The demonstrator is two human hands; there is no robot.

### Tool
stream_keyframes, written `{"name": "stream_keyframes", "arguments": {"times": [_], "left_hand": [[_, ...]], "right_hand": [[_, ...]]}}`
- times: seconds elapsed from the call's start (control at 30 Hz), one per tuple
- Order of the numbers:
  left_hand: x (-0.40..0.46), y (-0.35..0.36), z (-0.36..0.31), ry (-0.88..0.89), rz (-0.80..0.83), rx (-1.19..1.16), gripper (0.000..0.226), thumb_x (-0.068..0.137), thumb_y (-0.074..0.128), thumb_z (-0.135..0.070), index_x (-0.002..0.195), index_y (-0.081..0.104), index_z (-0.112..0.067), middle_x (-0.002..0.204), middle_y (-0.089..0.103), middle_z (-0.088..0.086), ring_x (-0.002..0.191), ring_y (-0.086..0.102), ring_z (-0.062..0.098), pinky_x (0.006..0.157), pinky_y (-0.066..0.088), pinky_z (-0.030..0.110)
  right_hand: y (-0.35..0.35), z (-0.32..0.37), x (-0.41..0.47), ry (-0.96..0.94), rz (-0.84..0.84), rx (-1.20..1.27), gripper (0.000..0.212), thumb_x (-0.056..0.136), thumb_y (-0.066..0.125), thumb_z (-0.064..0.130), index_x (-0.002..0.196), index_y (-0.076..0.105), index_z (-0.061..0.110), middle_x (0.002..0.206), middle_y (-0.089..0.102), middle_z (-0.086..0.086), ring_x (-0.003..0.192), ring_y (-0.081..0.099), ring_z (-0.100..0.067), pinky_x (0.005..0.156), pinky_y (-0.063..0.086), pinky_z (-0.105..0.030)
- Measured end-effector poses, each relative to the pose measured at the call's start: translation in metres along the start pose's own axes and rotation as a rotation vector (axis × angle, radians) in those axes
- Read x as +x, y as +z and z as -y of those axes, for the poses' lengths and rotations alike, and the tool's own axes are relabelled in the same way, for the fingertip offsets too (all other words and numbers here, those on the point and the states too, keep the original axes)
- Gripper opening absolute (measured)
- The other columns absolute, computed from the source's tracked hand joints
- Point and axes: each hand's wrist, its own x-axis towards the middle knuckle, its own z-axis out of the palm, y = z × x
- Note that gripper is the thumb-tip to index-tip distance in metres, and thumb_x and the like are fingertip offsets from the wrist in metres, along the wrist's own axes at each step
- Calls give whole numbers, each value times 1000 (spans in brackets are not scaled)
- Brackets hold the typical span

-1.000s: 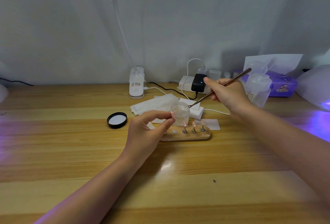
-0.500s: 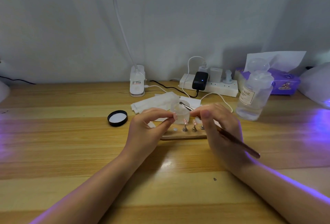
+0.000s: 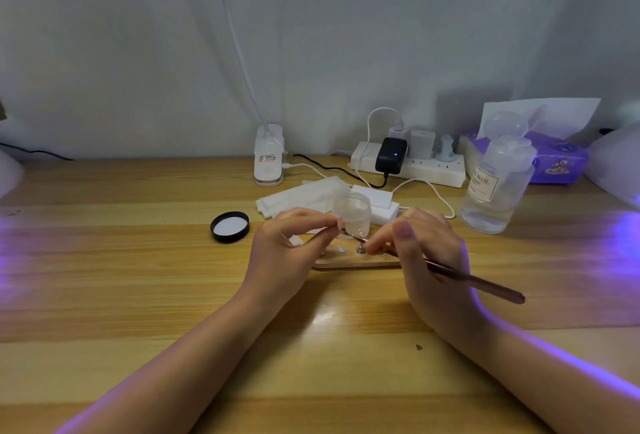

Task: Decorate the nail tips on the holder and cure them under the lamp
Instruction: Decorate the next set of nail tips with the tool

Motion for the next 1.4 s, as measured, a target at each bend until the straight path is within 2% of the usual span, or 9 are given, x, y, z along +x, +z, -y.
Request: {"name": "stream_keyframes", "arguments": {"times": [0.1,0.27,0.47,0.6,0.73,0.83,0.97,1.17,1.4], "left_hand": [[-1,0,-1,-7,0,-14,17,73,68,-19,86,69,-31,88,68,-9,88,62,10,76,53,40],[0,0,0,-4,6,10,21,75,70,-12,87,69,-29,86,67,-12,87,62,6,76,51,26],[0,-1,0,-8,6,7,22,76,70,-11,92,69,-25,87,68,-10,88,61,6,76,50,21],[0,-1,0,-4,6,9,21,76,70,-9,90,69,-26,84,67,-12,85,60,2,74,48,16],[0,-1,0,1,-5,2,22,76,70,-8,88,69,-26,83,65,-12,82,59,-1,71,44,9],[-1,-1,-1,3,1,3,24,76,70,-10,86,68,-32,83,65,-14,83,59,-3,72,47,13],[-1,-1,0,-2,-1,4,21,77,70,-9,89,69,-26,83,66,-12,82,59,-2,71,48,15],[-1,-1,0,0,-6,9,20,76,70,-9,91,69,-23,84,66,-12,83,59,-2,71,46,12],[-1,-1,0,1,-3,5,19,75,70,-15,93,71,-21,87,70,-8,87,63,6,77,53,35]], "right_hand": [[-2,0,-1,-3,-39,53,58,100,25,38,66,65,13,65,60,12,68,53,0,71,40,-40],[3,-1,0,16,-8,-18,53,98,25,43,78,66,17,69,65,6,72,58,-8,71,43,-41],[0,-1,-2,3,-33,54,55,99,25,40,68,64,17,68,59,12,69,54,2,72,41,-40],[0,-1,1,11,-17,14,43,98,26,41,82,62,23,74,62,8,76,58,-3,73,44,-41],[2,-2,-1,37,38,-6,53,97,25,45,77,66,17,71,64,7,74,59,-4,74,42,-42],[-1,-1,-3,38,-12,48,56,99,24,43,68,64,17,67,62,11,70,56,1,75,40,-40],[1,-1,0,49,-25,57,46,98,24,43,75,61,28,70,62,12,74,58,-2,75,44,-42],[0,0,-2,78,21,49,56,98,25,44,70,65,17,67,64,7,71,58,-2,76,42,-40],[0,3,0,72,6,44,44,97,25,44,80,60,25,72,63,10,76,58,-2,76,43,-38]]}}
